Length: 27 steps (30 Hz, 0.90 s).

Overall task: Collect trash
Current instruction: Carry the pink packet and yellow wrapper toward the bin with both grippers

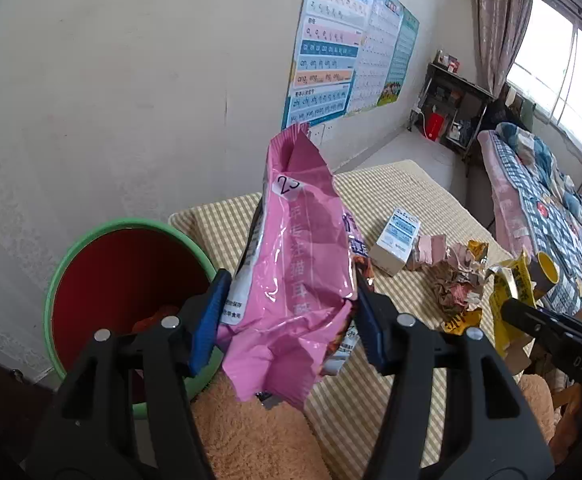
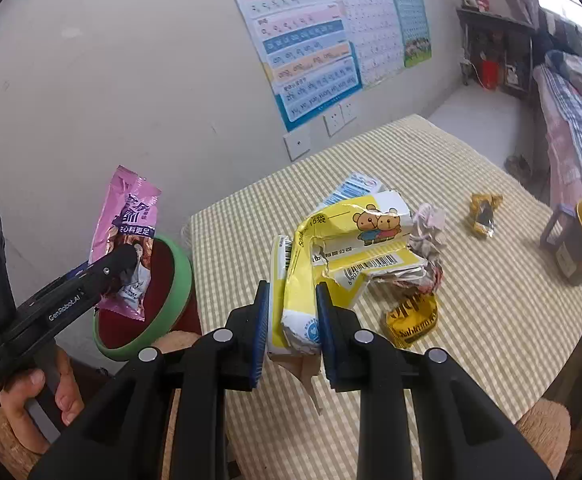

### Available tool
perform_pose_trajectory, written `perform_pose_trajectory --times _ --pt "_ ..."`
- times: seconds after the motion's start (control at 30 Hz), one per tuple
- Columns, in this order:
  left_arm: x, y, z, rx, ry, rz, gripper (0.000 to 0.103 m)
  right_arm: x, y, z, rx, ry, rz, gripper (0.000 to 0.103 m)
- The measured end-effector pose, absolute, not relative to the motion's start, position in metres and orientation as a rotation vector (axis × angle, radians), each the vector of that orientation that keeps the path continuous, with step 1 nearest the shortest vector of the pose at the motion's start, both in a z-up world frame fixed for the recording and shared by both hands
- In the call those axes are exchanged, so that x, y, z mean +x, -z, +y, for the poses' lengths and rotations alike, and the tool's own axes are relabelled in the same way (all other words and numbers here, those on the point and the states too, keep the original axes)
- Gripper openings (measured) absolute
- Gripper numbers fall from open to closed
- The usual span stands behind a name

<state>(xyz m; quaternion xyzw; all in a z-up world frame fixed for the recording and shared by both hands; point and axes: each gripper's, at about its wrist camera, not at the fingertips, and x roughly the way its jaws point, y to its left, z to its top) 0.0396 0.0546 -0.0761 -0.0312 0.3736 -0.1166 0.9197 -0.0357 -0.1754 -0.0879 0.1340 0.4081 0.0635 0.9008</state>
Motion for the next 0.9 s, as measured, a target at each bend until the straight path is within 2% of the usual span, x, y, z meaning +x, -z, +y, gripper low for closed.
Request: perform_pose_trajectory --times 0.9 --pt "0.044 0.097 0.132 -0.168 0.097 0.777 0.056 -0.012 0.086 -0.101 0.150 -0.282 0.883 0.022"
